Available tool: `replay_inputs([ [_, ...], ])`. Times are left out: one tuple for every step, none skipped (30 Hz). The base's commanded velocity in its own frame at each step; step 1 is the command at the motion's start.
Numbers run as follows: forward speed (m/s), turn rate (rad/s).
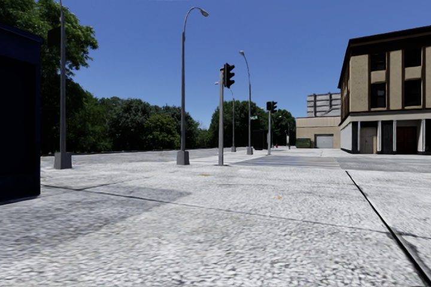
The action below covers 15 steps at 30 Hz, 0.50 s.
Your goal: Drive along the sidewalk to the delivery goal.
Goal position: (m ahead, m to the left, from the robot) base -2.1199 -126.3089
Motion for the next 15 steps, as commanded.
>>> replay_inputs([
  [2.0, 0.12],
  [2.0, 0.08],
  [2.0, 0.07],
  [2.0, 0.06],
  [2.0, 0.05],
  [2.0, 0.05],
  [2.0, 0.04],
  [2.0, 0.04],
  [2.0, 0.04],
  [2.0, 0.05],
  [2.0, 0.12],
  [2.0, 0.66],
  [2.0, 0.8],
  [2.0, 1.2],
  [2.0, 1.2],
])
